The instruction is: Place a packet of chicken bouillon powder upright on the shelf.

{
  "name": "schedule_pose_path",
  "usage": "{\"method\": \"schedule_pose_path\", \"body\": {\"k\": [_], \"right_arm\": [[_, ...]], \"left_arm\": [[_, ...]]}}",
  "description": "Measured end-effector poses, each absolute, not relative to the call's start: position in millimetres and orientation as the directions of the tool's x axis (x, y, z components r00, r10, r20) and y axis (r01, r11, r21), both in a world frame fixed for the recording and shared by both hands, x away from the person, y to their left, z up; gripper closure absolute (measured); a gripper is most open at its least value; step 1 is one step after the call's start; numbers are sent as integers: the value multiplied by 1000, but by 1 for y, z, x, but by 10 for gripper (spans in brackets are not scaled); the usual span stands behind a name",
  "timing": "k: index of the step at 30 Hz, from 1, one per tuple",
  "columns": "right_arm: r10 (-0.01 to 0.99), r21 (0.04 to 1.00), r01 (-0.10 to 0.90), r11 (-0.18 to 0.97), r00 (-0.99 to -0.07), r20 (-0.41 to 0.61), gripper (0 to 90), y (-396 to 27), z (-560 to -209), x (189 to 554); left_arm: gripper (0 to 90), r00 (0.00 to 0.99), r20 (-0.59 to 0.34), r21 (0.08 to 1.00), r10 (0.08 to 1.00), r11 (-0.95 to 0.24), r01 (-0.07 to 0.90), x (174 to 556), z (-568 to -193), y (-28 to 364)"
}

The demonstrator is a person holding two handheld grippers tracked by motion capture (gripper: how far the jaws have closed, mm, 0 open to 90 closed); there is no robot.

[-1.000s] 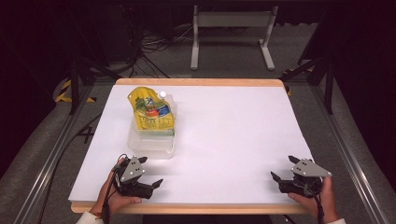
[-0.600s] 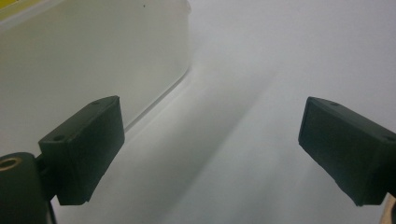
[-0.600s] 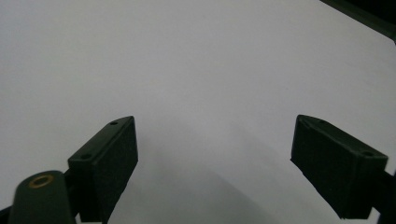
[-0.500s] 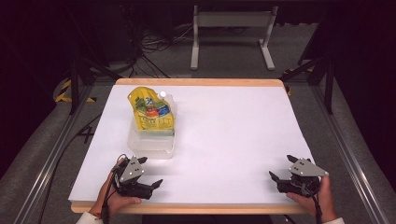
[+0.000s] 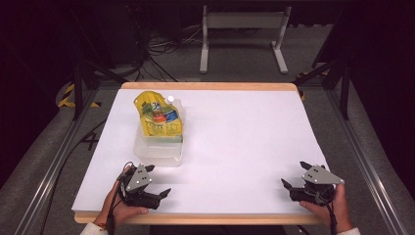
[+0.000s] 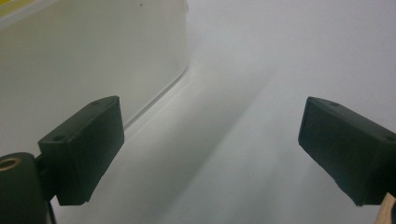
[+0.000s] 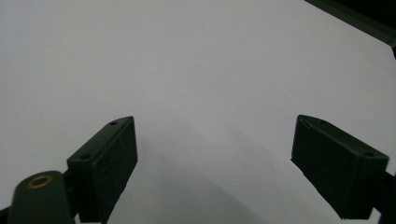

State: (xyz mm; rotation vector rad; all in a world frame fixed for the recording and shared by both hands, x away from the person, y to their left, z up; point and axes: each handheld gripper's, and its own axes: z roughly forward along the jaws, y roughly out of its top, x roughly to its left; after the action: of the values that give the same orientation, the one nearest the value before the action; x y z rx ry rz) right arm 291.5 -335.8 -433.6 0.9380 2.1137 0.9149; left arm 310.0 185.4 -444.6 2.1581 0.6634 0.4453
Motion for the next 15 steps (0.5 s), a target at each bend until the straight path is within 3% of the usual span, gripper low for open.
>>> {"method": "schedule_pose_path", "body": {"k": [15], "right_arm": [[796, 786, 357, 505, -544, -264, 148, -335, -435, 293]], "left_arm": [[77, 803, 85, 791, 590, -530, 306, 311, -445, 186]]}}
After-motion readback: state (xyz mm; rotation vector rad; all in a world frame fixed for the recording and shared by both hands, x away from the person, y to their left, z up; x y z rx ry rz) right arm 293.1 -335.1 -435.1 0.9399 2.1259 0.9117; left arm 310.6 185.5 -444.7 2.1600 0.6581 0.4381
